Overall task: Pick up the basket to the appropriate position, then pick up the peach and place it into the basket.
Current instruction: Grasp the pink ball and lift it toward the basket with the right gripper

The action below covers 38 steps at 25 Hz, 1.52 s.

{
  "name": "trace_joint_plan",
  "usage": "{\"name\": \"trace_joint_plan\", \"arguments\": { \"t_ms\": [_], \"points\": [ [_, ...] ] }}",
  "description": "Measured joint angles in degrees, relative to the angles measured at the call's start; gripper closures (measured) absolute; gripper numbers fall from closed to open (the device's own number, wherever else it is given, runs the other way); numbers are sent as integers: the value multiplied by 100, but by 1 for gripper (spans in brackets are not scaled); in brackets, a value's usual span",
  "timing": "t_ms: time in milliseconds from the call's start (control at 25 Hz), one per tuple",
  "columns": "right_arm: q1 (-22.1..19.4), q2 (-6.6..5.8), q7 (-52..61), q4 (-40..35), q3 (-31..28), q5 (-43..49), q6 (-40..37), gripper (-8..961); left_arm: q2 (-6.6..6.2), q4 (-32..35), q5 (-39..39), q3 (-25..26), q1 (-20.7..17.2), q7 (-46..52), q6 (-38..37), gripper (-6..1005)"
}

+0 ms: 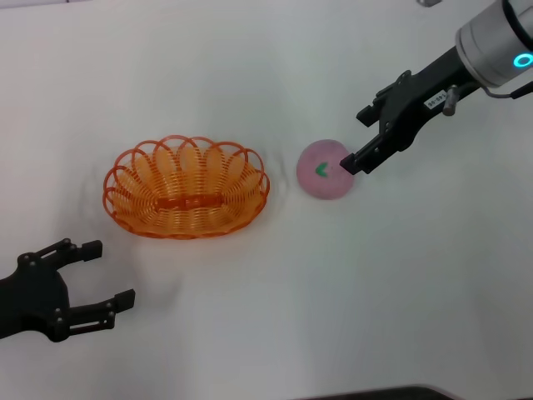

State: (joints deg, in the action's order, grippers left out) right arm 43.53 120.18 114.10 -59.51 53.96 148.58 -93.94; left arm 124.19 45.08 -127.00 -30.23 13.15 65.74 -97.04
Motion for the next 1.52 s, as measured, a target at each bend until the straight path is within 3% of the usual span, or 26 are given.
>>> {"name": "trace_joint_plan", "arguments": {
  "t_ms": [80, 560, 1280, 1520],
  "points": [
    [1, -1, 5, 36, 61, -6, 84, -1, 0, 0, 0, 0, 1, 1, 1, 79],
    [157, 6, 64, 920, 836, -35, 1056, 3, -1, 0, 0, 0, 11, 1, 11, 78],
    [229, 1, 187, 1274, 1140, -332, 1522, 33, 9, -9, -10, 0, -5, 31, 78, 78],
    [214, -2, 200, 1274, 1340, -378, 1563, 175, 2, -54, -44, 0, 10, 61, 90, 79]
  ]
}}
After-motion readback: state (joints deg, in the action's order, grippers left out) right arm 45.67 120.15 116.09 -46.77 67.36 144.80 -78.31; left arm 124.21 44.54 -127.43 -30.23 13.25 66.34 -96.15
